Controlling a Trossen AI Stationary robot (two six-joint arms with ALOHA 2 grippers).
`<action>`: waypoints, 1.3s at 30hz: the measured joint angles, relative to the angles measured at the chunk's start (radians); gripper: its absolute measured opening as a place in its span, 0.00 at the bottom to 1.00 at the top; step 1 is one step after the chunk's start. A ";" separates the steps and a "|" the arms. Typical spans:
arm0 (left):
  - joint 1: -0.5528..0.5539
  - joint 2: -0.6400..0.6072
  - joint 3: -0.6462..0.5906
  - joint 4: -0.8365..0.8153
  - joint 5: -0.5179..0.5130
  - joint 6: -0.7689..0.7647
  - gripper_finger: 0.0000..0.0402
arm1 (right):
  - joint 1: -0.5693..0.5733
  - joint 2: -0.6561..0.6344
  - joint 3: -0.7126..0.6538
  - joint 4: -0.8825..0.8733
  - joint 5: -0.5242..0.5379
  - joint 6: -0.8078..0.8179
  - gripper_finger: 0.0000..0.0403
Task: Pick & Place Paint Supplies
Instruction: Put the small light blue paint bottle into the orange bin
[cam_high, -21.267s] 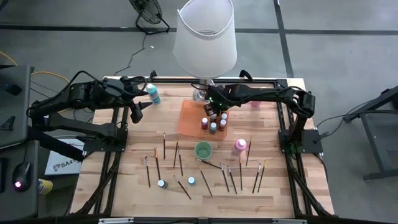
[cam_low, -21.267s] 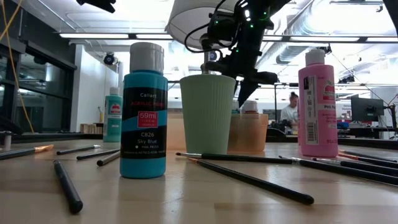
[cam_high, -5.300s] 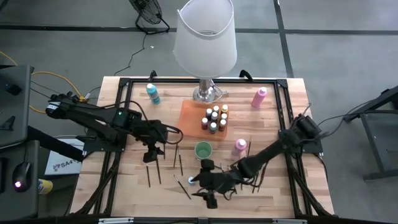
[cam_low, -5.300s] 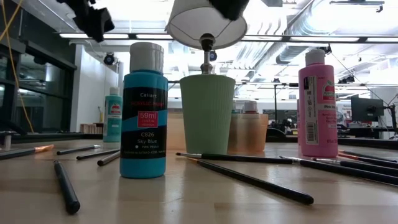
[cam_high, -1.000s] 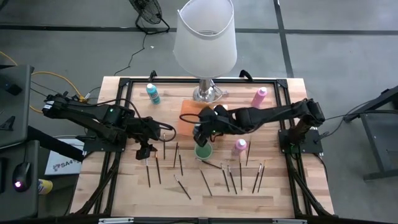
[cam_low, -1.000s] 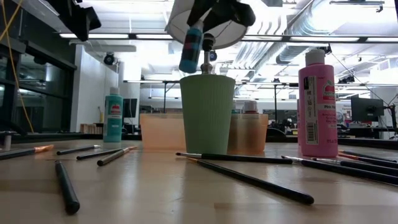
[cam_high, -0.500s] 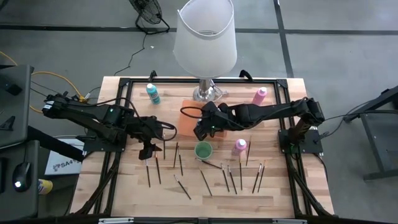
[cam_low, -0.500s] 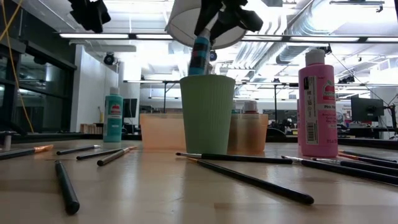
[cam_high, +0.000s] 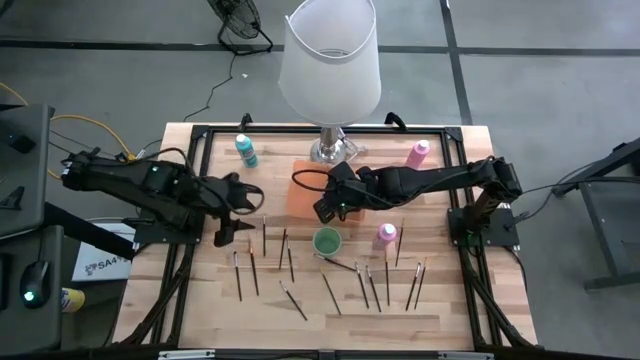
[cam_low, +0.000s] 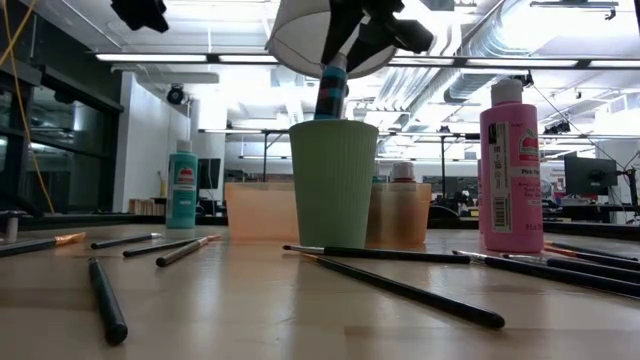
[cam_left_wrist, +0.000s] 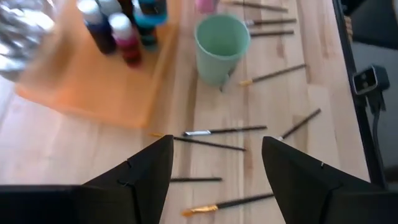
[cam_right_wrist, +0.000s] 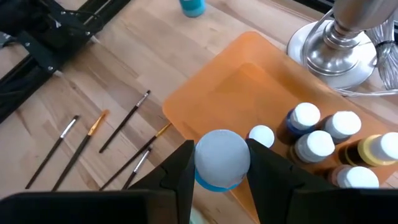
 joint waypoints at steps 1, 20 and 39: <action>0.000 -0.018 -0.012 0.014 -0.009 0.003 0.59 | 0.000 0.000 0.000 -0.002 0.002 0.003 0.28; 0.000 -0.385 -0.347 0.279 0.067 -0.113 0.59 | 0.001 0.049 0.001 -0.050 0.076 0.129 0.28; 0.000 -0.417 -0.347 0.256 0.069 -0.138 0.59 | 0.003 0.200 0.000 -0.119 0.126 0.317 0.28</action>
